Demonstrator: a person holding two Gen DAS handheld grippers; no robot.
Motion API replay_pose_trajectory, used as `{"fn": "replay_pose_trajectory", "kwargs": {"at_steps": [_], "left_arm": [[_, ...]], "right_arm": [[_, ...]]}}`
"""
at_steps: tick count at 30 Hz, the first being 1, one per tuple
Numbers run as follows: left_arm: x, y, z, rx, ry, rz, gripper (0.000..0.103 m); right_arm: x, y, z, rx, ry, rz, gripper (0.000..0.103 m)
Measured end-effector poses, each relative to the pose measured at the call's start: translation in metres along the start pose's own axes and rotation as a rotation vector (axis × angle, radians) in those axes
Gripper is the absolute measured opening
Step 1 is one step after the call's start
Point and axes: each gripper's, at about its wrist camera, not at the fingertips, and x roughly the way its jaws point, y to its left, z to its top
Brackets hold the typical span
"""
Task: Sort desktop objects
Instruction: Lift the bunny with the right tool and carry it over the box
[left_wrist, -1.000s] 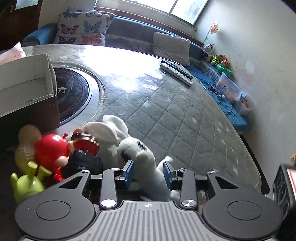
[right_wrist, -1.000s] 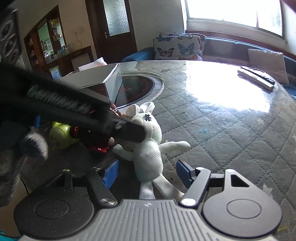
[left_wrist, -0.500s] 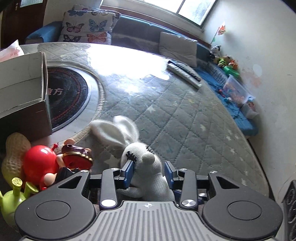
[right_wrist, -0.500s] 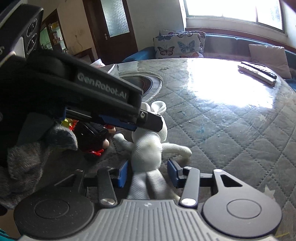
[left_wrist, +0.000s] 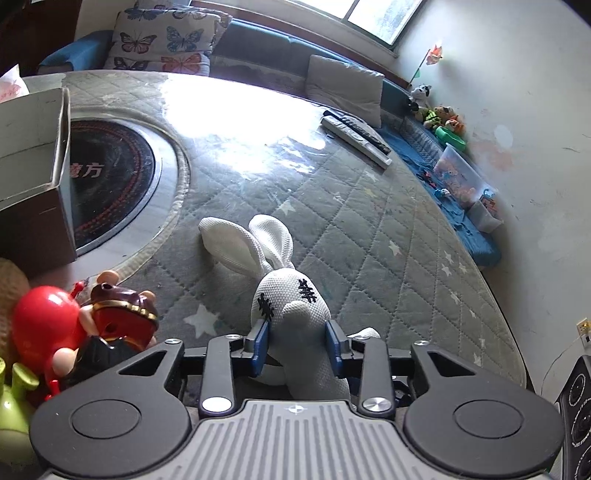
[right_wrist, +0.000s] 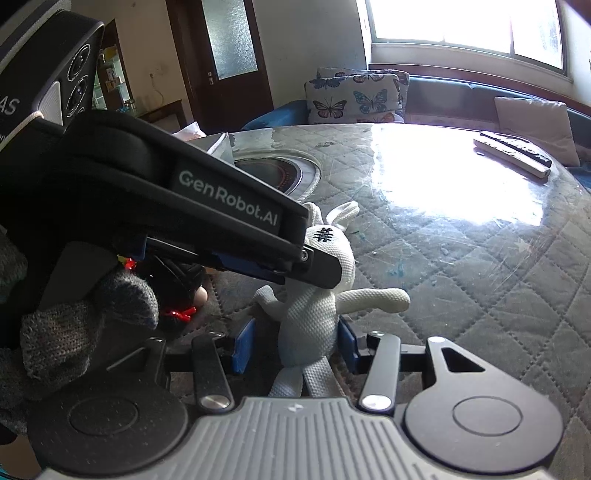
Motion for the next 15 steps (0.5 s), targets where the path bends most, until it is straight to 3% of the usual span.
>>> {"fn": "replay_pose_trajectory", "kwargs": {"at_steps": [8,15], "left_arm": [[-0.006,0.001,-0.003,-0.003,-0.032,-0.023,0.028],[-0.035,0.007,0.003,-0.020,-0.117,-0.027,0.028]], "right_arm": [[-0.002,0.003,0.003,-0.020,-0.003,-0.010,0.048],[-0.011,0.017,0.022,-0.067,-0.043,0.006,0.043]]}}
